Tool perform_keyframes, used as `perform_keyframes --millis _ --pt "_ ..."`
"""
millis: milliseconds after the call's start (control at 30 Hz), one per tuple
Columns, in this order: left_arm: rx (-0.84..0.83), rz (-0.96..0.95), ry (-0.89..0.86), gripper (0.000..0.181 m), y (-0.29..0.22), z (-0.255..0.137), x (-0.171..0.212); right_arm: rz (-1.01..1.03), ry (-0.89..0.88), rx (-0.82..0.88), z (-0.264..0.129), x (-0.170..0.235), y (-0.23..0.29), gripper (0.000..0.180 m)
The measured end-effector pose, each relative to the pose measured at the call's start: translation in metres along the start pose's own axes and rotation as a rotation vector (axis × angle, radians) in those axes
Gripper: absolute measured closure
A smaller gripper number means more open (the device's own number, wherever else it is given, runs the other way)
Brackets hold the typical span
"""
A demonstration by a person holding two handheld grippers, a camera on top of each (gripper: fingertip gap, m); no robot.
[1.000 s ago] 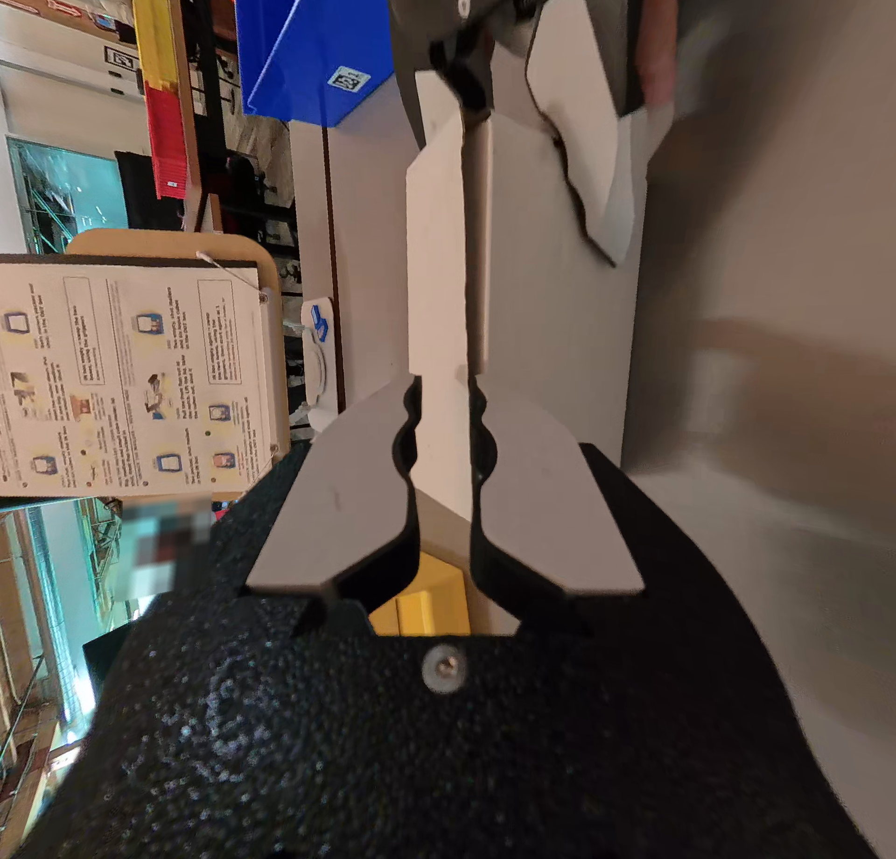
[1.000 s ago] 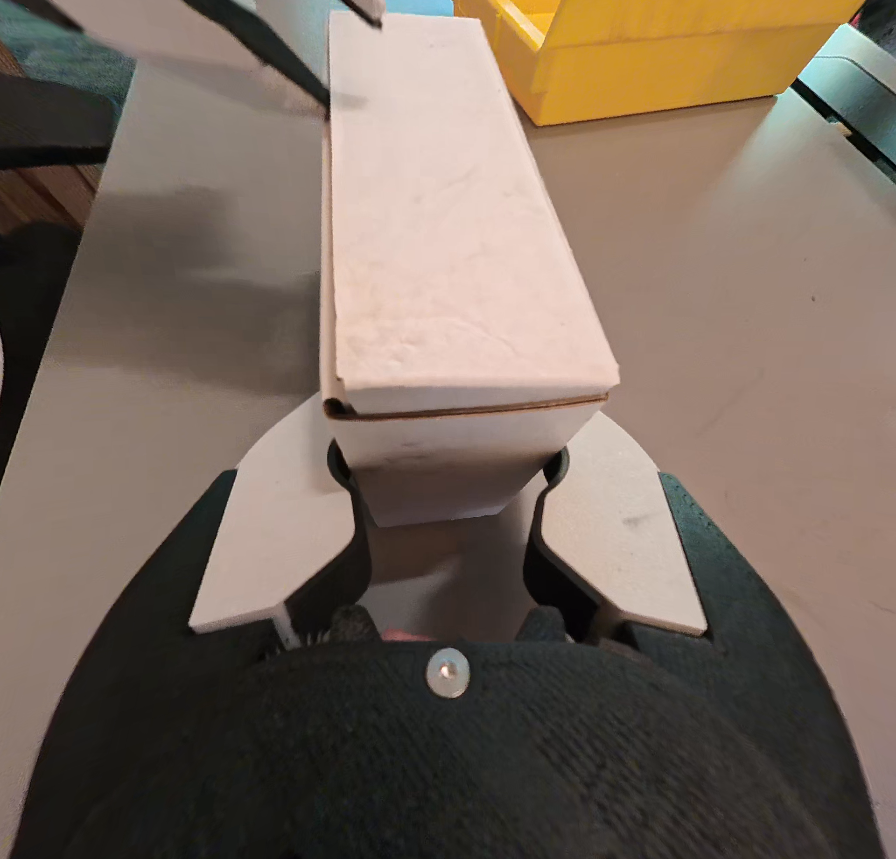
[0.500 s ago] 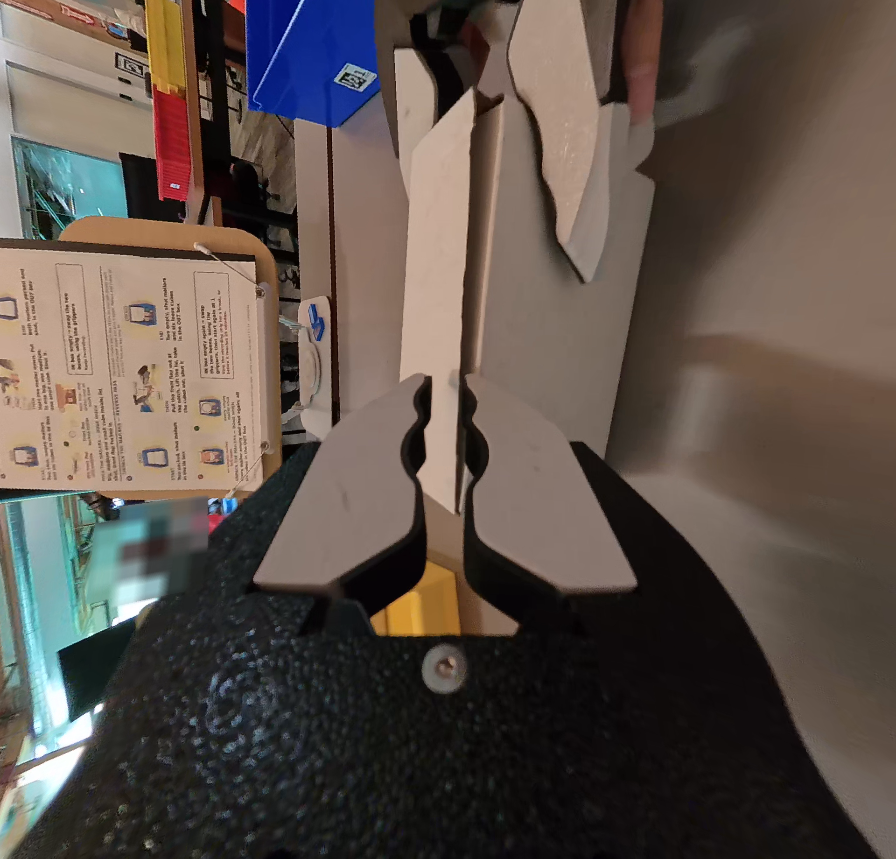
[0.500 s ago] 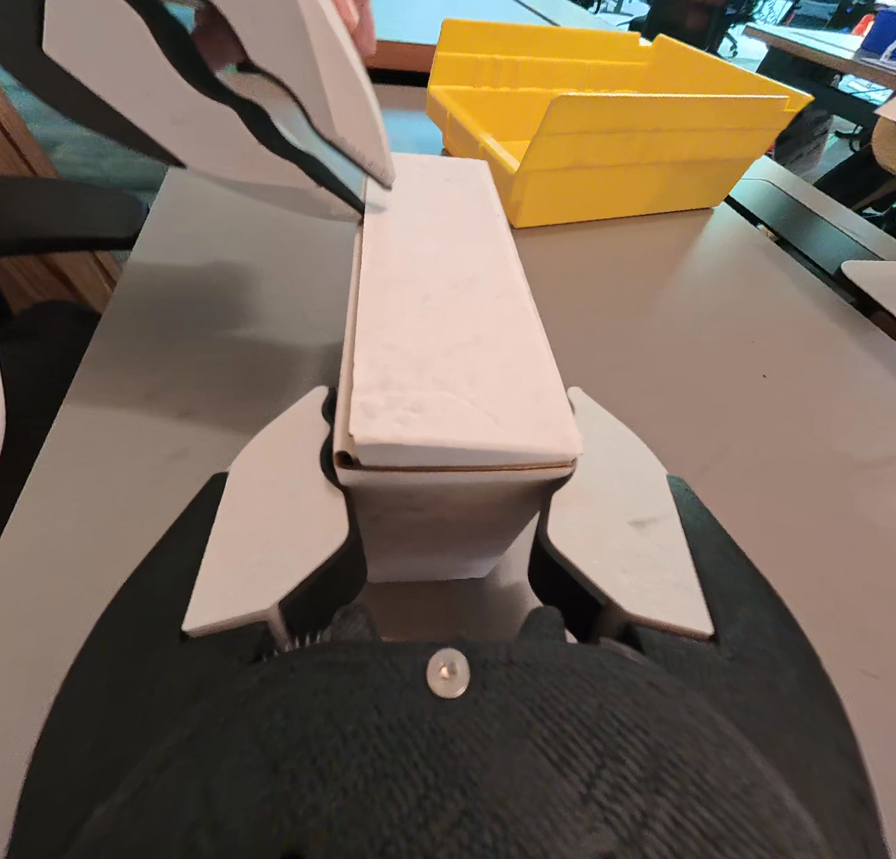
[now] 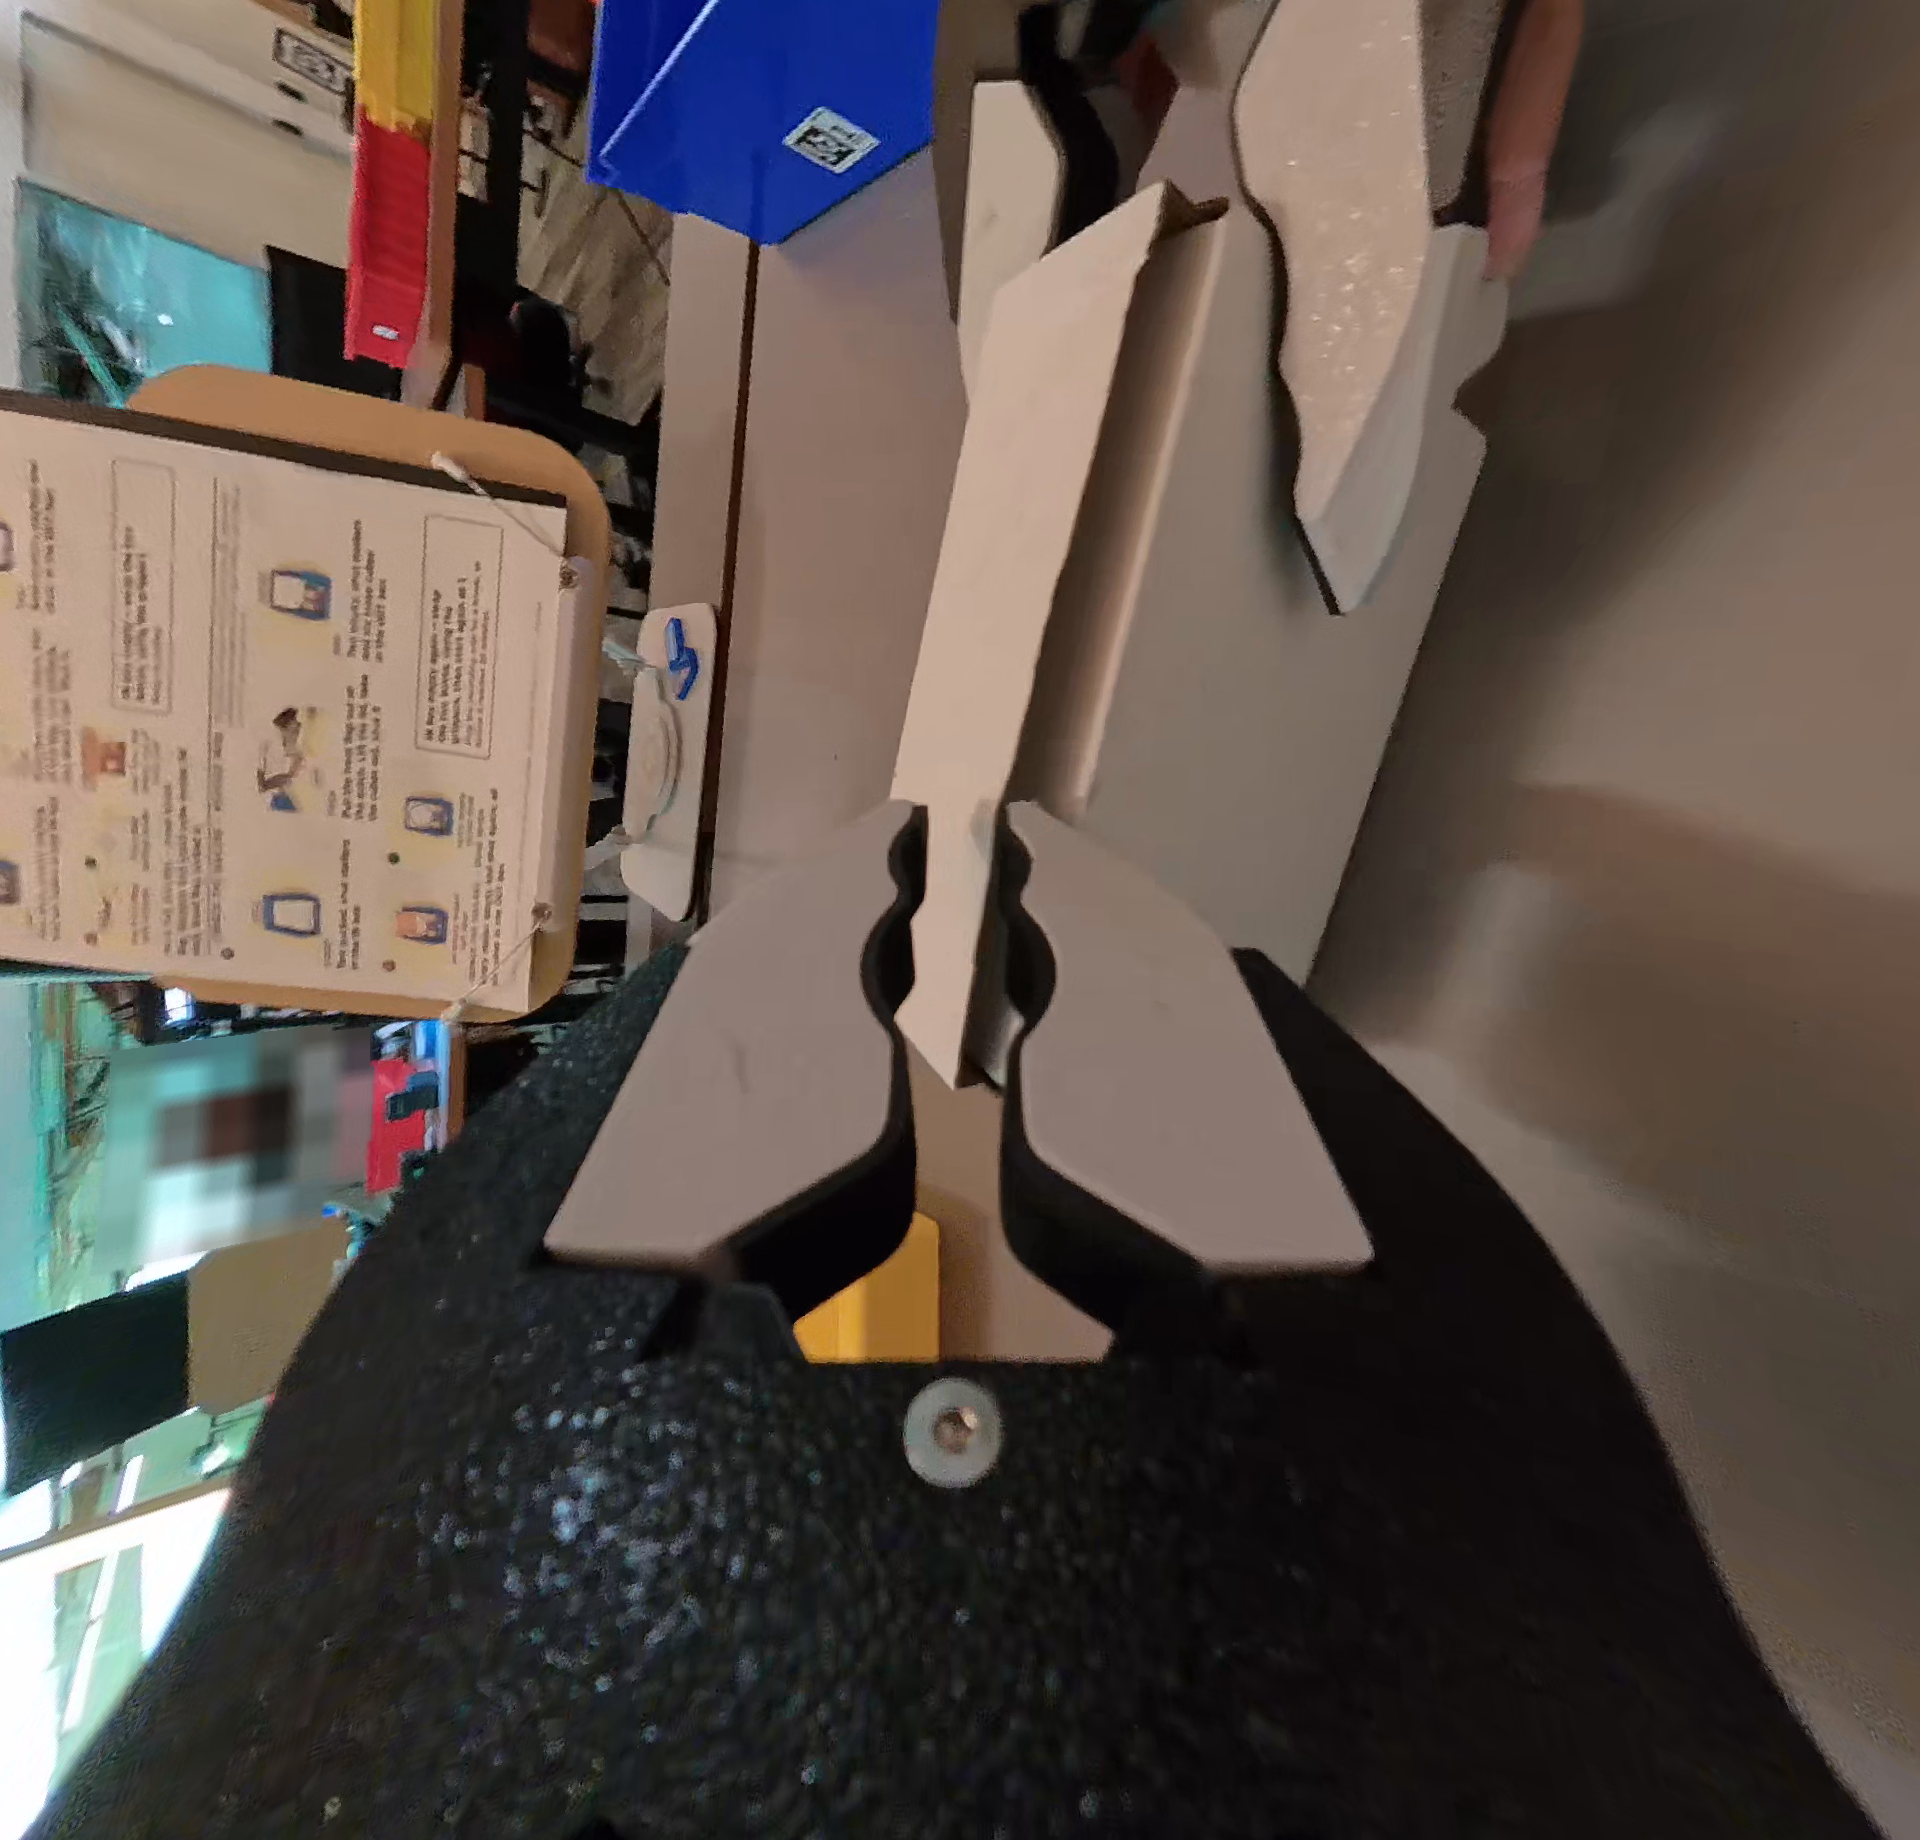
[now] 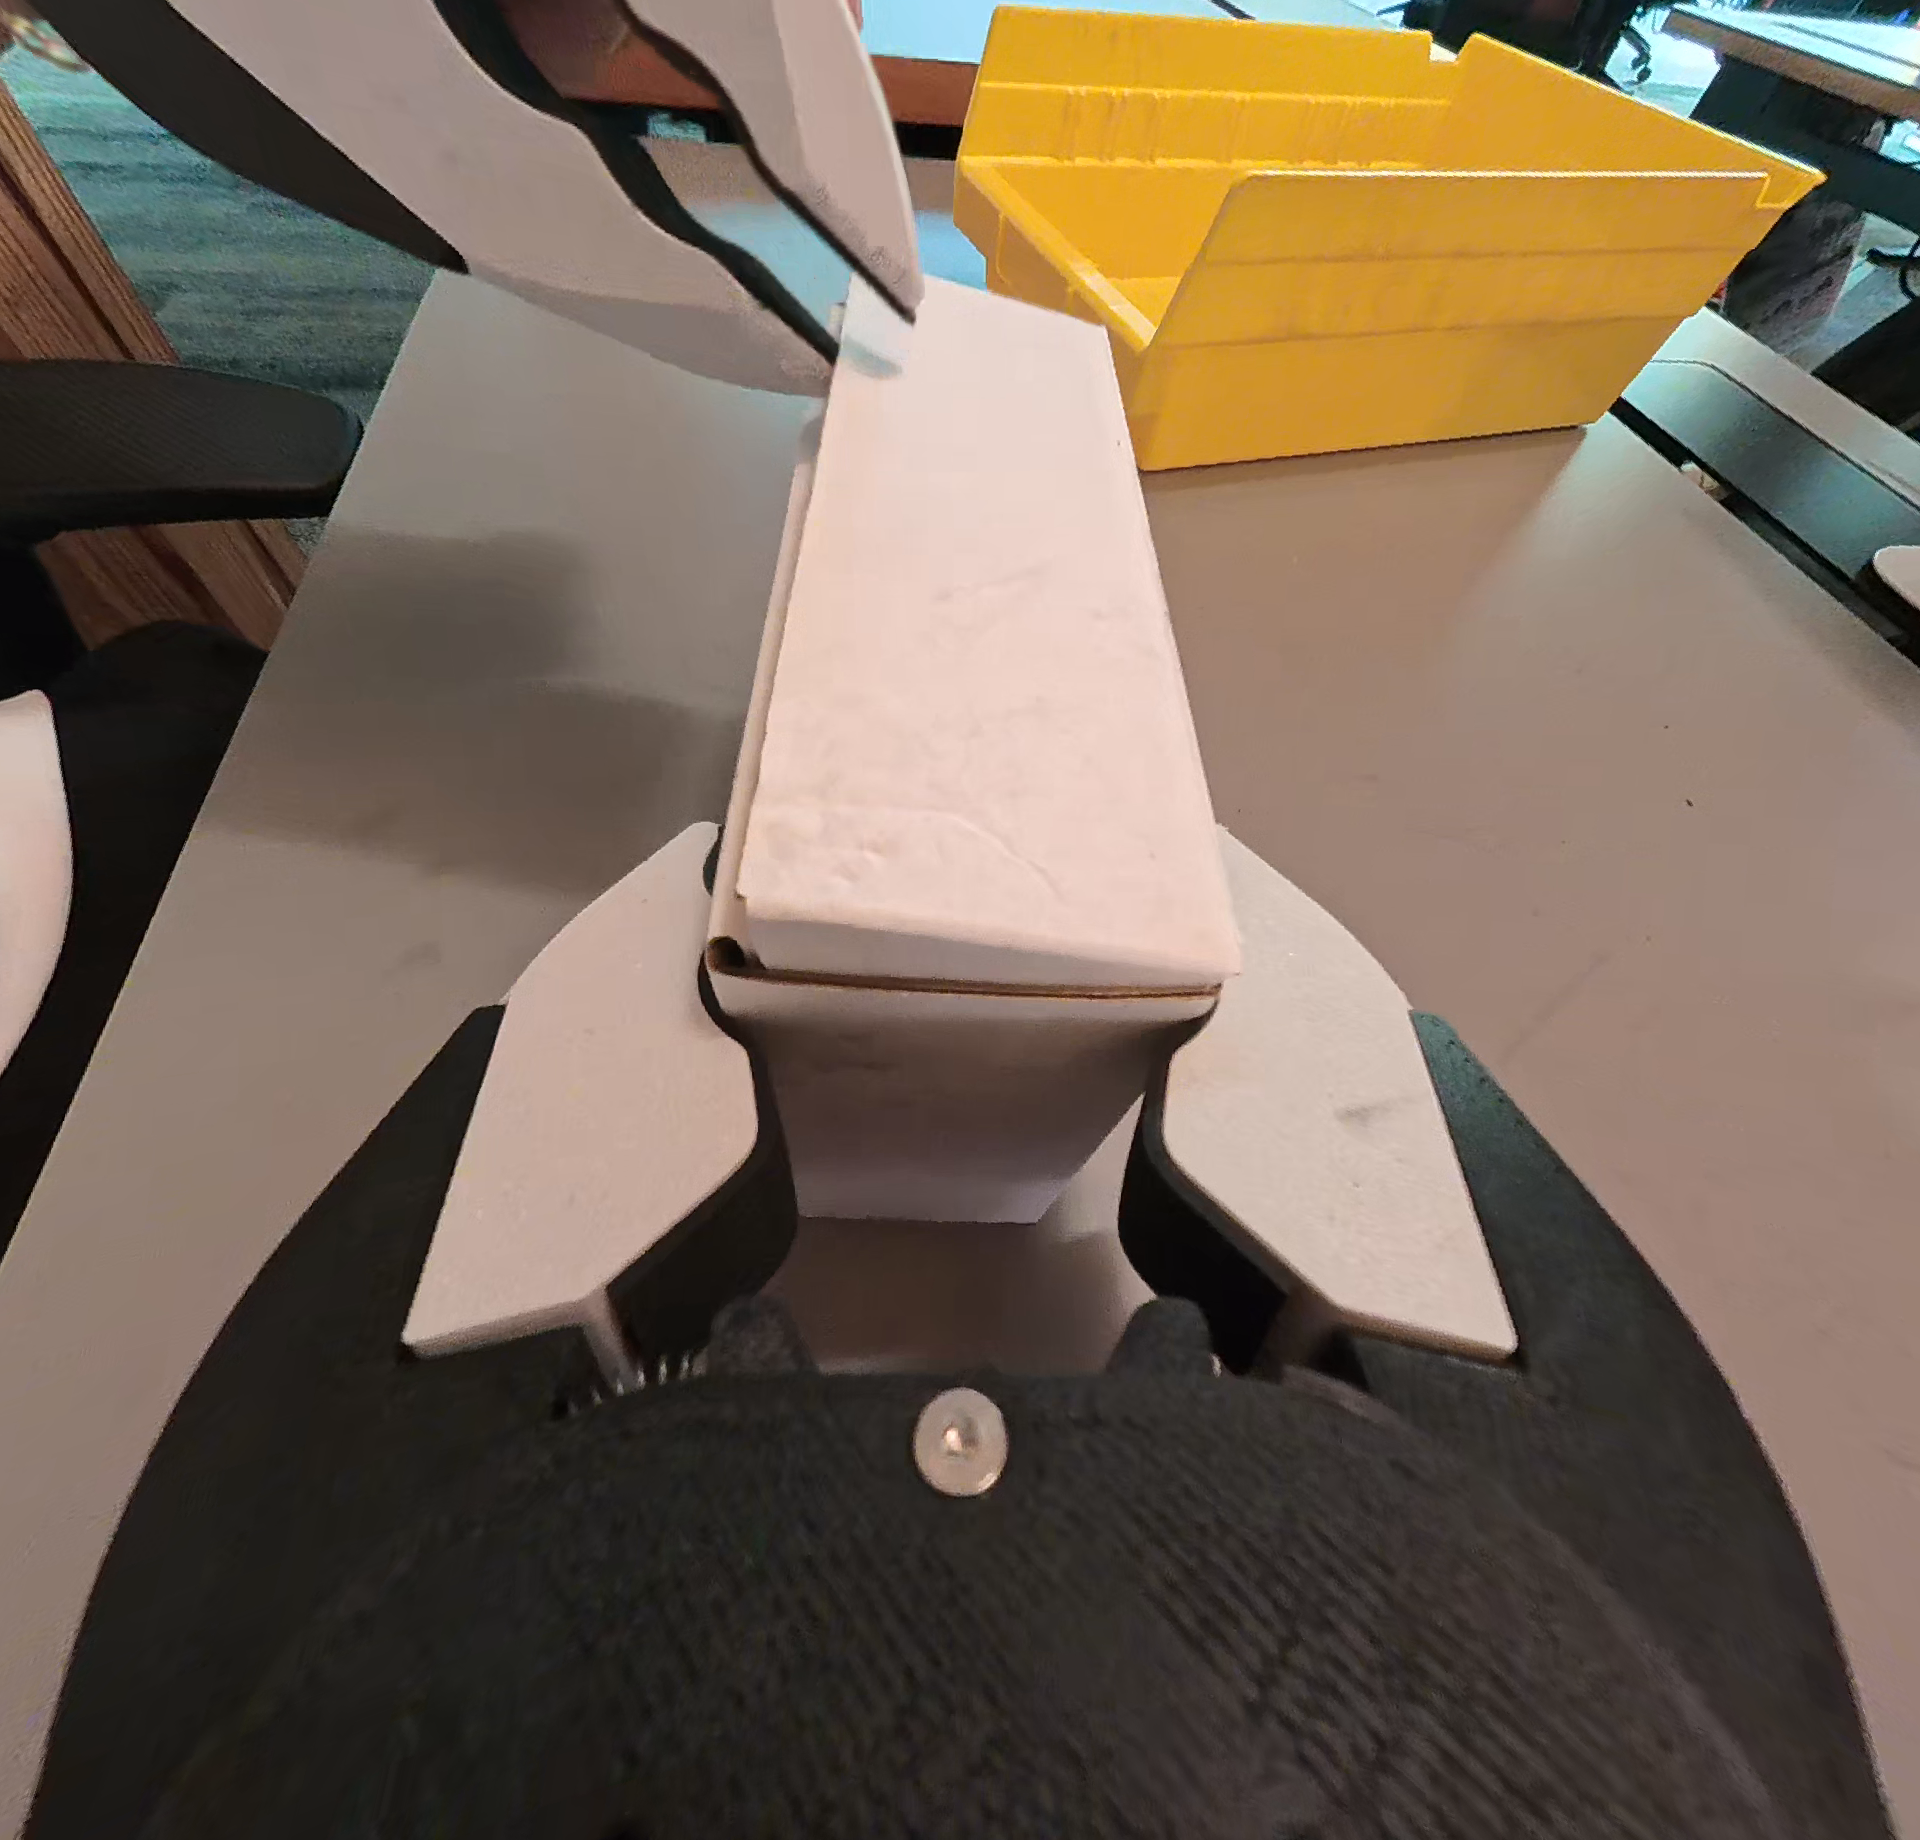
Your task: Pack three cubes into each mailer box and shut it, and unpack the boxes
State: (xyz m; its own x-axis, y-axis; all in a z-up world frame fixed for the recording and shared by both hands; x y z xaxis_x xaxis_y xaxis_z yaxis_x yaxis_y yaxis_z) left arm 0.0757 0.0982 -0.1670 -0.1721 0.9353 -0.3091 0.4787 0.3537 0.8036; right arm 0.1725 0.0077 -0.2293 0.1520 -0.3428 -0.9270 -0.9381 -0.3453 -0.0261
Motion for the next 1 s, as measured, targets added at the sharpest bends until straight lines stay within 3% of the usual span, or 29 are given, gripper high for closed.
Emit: perform_keyframes --millis 33,300,433,533,633,700,767,833,900,1000 --pt "-0.015 0.013 0.000 0.165 0.000 0.000 0.002 -0.001 0.002 0.001 0.001 0.000 0.000 0.100" --pt "-0.011 0.206 0.093 0.154 0.005 -0.010 0.022 -0.008 -0.009 -0.012 0.001 -0.001 0.002 0.100" --pt "0.000 0.250 0.121 0.168 0.000 -0.006 0.023 0.004 -0.014 -0.012 0.001 -0.001 0.001 0.100" --pt "-0.027 0.150 0.098 0.178 -0.001 -0.007 0.023 0.006 0.002 0.001 0.001 0.000 0.001 0.100" --pt "-0.025 -0.110 -0.006 0.179 0.010 -0.014 0.021 -0.006 0.009 -0.015 0.000 0.000 0.002 0.100" --pt "0.016 -0.111 0.041 0.174 0.006 -0.013 0.027 -0.004 0.009 -0.008 0.002 -0.001 0.003 0.100" --pt "-0.009 -0.016 0.054 0.170 -0.001 -0.013 0.030 -0.022 0.022 -0.009 0.005 -0.003 0.005 0.100" --pt "-0.058 -0.049 0.018 0.162 -0.001 -0.016 0.032 -0.044 0.022 -0.010 0.004 -0.003 0.006 0.100" --pt "-0.036 -0.214 -0.075 0.142 0.001 -0.022 0.037 -0.038 0.012 -0.010 0.004 -0.003 0.006 0.099" --pt "0.153 -0.626 -0.307 0.102 -0.001 -0.027 0.049 -0.004 -0.025 -0.017 0.004 -0.002 0.003 0.099"
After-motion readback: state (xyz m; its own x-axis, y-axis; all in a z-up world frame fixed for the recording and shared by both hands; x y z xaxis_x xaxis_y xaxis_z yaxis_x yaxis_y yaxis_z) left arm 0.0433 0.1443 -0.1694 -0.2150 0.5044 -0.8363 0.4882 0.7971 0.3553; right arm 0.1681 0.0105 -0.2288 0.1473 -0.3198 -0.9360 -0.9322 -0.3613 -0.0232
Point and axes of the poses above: each gripper's, where its closed fingertips meet, z out along the fingers, x out of its underside, y = z × x across the jaws, the point moved 6 cm from there along -z, back along the fingers, and after that the axes turned 4 degrees about z, right-handed, at the moved point
